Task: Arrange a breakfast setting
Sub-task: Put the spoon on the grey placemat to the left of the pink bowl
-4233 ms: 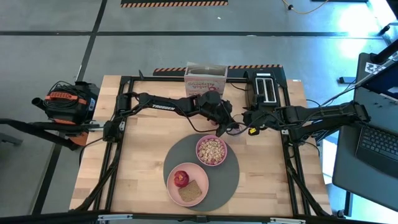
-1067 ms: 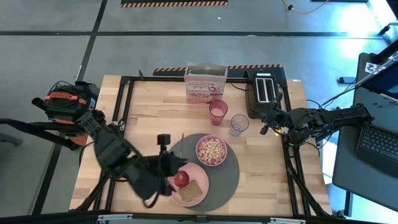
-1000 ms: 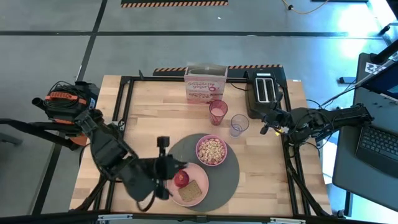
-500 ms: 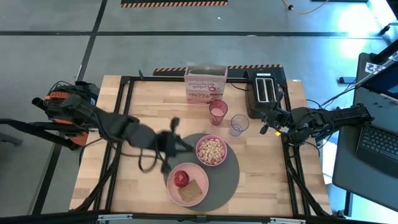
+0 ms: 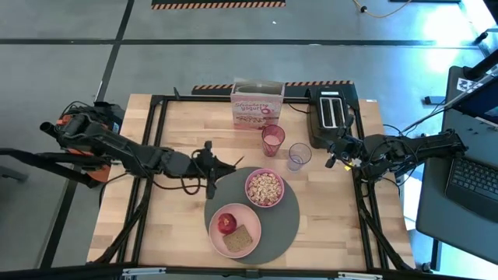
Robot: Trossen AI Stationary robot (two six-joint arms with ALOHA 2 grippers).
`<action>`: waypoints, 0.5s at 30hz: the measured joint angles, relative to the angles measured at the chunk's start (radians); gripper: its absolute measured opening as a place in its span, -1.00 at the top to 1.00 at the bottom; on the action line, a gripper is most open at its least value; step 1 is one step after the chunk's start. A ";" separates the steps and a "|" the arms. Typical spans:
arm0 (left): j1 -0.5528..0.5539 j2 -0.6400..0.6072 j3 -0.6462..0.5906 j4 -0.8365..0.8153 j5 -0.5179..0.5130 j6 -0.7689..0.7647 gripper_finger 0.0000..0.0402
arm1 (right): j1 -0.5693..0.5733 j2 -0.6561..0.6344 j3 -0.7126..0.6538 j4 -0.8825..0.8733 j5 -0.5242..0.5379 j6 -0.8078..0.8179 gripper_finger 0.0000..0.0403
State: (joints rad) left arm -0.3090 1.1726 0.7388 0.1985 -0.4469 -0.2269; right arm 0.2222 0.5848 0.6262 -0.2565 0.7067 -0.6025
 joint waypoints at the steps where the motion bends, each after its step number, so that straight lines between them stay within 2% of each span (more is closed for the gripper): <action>1: -0.006 0.017 -0.014 0.001 -0.027 -0.009 0.92 | 0.000 0.000 0.000 0.000 0.000 0.000 0.49; 5: -0.021 0.108 -0.025 0.017 -0.076 -0.046 0.92 | 0.000 0.000 0.000 0.000 0.000 0.000 0.49; 15: -0.007 0.310 -0.025 0.043 -0.089 -0.051 0.92 | 0.000 0.003 0.000 0.000 0.000 -0.001 0.49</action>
State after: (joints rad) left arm -0.3157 1.4828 0.7143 0.2416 -0.5358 -0.2783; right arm 0.2222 0.5876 0.6266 -0.2569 0.7067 -0.6037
